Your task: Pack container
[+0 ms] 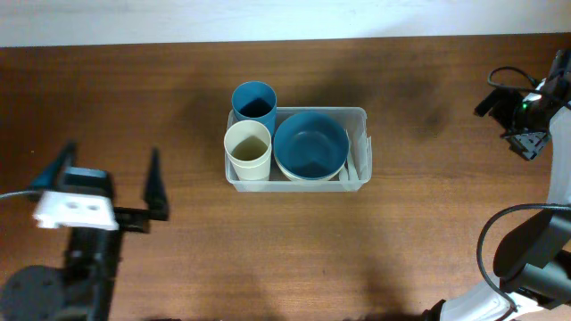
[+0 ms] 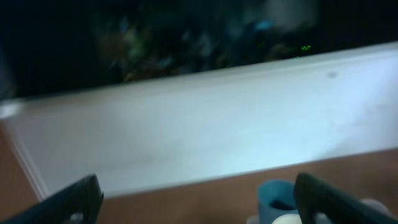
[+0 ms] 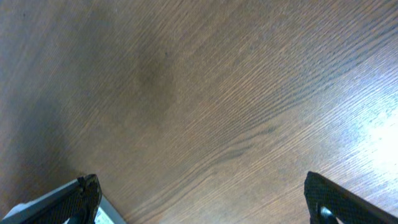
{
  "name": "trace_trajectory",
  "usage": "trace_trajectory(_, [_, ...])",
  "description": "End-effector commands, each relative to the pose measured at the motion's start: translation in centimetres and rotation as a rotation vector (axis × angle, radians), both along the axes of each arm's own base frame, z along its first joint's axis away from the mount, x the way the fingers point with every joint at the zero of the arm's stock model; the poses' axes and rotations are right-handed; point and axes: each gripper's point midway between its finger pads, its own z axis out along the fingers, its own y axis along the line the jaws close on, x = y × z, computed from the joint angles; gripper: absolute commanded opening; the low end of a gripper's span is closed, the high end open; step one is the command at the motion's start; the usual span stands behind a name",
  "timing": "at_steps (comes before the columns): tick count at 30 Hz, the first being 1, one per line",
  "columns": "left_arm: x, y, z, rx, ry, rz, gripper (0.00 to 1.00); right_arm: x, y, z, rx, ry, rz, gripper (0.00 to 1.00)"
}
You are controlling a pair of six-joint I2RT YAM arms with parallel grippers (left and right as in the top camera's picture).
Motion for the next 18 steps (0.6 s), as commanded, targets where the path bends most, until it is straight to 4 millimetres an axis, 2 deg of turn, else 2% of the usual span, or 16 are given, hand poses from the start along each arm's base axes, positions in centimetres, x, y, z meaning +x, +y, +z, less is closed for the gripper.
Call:
trace_trajectory(1, [-0.3,-3.2,-3.8,0.140,-0.032,-0.185,1.00,-0.1,-0.4,0.0,-0.009,0.002,-0.007,0.99])
trace_trajectory(8, [0.0,-3.7,-11.0,0.147,-0.068,-0.214,1.00,-0.1,-0.4,0.0,-0.009,0.002,-0.006,0.99])
trace_trajectory(12, [-0.5,-3.6,-13.7,0.165,-0.121,-0.202,1.00,-0.1,-0.4,0.0,-0.009,0.003,-0.007,0.99])
trace_trajectory(18, [-1.1,-3.5,-16.4,0.174,-0.169,-0.198,1.00,-0.1,-0.4,0.0,-0.009,0.003,-0.006,0.99])
